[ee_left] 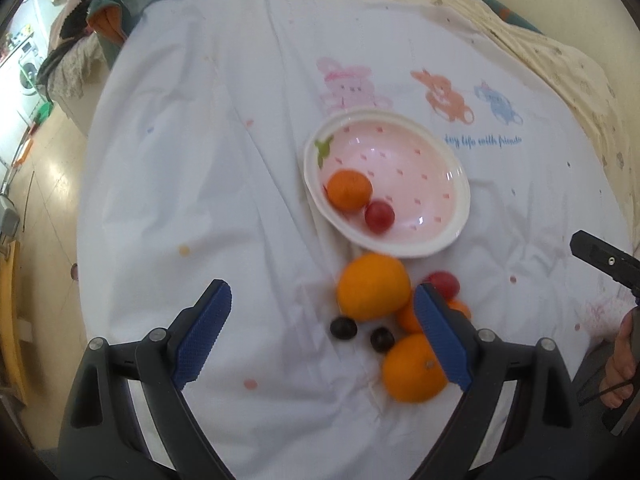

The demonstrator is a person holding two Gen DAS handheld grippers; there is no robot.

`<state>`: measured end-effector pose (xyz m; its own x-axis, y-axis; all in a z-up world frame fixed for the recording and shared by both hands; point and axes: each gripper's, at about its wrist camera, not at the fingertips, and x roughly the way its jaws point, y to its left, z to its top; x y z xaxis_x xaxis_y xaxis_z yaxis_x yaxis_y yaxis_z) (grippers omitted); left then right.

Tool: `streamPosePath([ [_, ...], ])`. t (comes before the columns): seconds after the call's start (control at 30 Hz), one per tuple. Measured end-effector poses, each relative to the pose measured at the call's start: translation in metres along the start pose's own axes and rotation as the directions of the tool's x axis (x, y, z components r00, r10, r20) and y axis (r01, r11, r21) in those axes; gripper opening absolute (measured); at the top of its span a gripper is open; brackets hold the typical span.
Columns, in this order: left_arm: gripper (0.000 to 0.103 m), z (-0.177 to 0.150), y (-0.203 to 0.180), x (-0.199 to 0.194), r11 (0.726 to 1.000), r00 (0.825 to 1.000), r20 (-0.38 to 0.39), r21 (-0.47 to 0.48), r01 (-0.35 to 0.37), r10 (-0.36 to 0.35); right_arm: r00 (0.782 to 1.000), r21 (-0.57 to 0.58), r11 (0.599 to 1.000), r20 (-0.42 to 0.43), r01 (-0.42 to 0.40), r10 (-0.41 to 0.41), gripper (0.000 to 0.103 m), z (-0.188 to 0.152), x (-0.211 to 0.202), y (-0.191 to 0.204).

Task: Organize fruits
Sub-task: 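Open both grippers to drop the mandarin and tomato onto the plate, then grasp the large orange with the left gripper while the right gripper grasps a mandarin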

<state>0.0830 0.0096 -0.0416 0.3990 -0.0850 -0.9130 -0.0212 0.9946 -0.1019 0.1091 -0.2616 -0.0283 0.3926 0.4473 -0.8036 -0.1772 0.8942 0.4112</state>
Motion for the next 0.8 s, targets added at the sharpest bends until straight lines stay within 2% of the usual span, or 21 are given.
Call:
streamPosePath([
  [0.17, 0.09, -0.007, -0.007, 0.014, 1.0, 0.999, -0.039, 0.01, 0.01, -0.009, 1.0, 0.05, 0.999, -0.019, 0.006, -0.005, 0.077, -0.013, 0.002, -0.005],
  [0.27, 0.09, -0.007, -0.01, 0.028, 0.999, 0.996, -0.077, -0.019, 0.033, -0.035, 0.999, 0.062, 0.998, -0.027, 0.024, -0.022, 0.077, -0.012, 0.006, -0.009],
  [0.3, 0.089, -0.006, -0.011, 0.033, 0.999, 0.995, -0.095, -0.028, 0.04, -0.042, 0.999, 0.067, 0.997, -0.027, 0.028, -0.026, 0.077, -0.012, 0.007, -0.01],
  [0.37, 0.078, -0.005, -0.011, 0.046, 0.996, 0.987, -0.142, -0.072, 0.061, -0.071, 0.999, 0.078, 0.996, -0.033, 0.035, -0.032, 0.077, -0.011, 0.01, -0.013],
  [0.47, 0.077, -0.001, -0.013, 0.06, 0.991, 0.978, -0.187, -0.114, 0.07, -0.091, 0.999, 0.091, 0.995, -0.036, 0.036, -0.032, 0.077, -0.011, 0.011, -0.016],
  [0.67, 0.076, 0.008, -0.023, 0.075, 0.988, 0.972, -0.208, -0.131, 0.084, -0.11, 0.998, 0.105, 0.993, -0.041, 0.048, -0.044, 0.077, -0.007, 0.015, -0.023],
  [0.8, 0.069, 0.008, -0.025, 0.089, 0.985, 0.96, -0.254, -0.15, 0.083, -0.119, 0.998, 0.112, 0.992, -0.039, 0.059, -0.054, 0.077, -0.007, 0.014, -0.026],
])
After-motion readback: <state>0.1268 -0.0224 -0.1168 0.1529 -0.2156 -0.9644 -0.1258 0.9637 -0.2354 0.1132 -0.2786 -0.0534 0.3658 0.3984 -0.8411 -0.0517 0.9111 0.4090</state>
